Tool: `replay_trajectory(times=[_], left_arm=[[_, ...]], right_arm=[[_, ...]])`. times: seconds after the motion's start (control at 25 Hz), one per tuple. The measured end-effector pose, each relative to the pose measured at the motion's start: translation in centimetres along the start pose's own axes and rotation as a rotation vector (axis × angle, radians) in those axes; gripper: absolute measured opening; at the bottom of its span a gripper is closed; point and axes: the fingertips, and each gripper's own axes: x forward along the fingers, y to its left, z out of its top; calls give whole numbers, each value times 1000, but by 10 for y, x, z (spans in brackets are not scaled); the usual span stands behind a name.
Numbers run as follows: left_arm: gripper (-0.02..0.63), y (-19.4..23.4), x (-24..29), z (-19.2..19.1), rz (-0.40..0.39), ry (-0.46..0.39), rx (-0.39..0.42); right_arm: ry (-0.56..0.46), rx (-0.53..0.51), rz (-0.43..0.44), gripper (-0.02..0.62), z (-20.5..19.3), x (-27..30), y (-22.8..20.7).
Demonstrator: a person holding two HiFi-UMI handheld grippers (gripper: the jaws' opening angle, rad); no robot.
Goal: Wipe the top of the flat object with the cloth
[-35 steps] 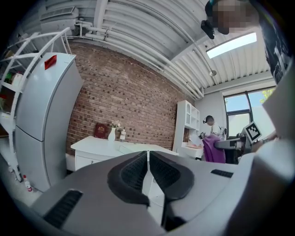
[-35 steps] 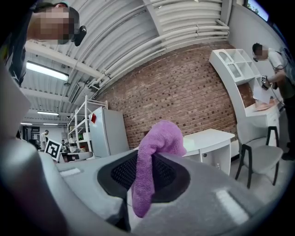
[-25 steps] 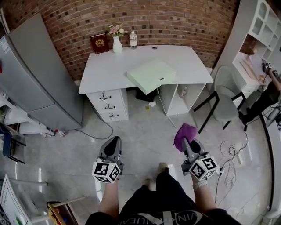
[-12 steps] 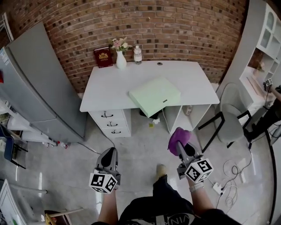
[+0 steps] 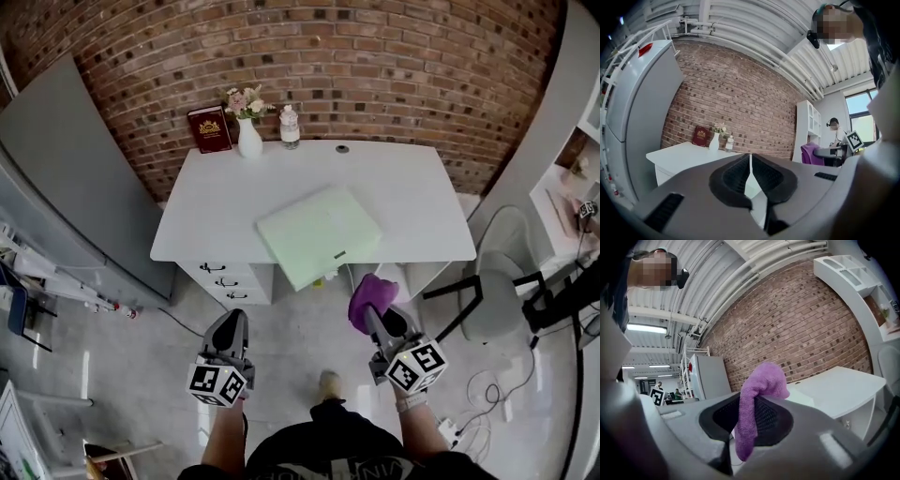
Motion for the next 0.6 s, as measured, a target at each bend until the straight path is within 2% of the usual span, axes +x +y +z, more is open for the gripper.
replay_trajectory(times=[0.32,0.6], left_arm=[[21,4,53,-2,83,9,12],[21,15,70,-25,97,92,43]], right_arm=[[78,2,78,61,5,46,-46],[166,13,152,61,-16,94,-57]])
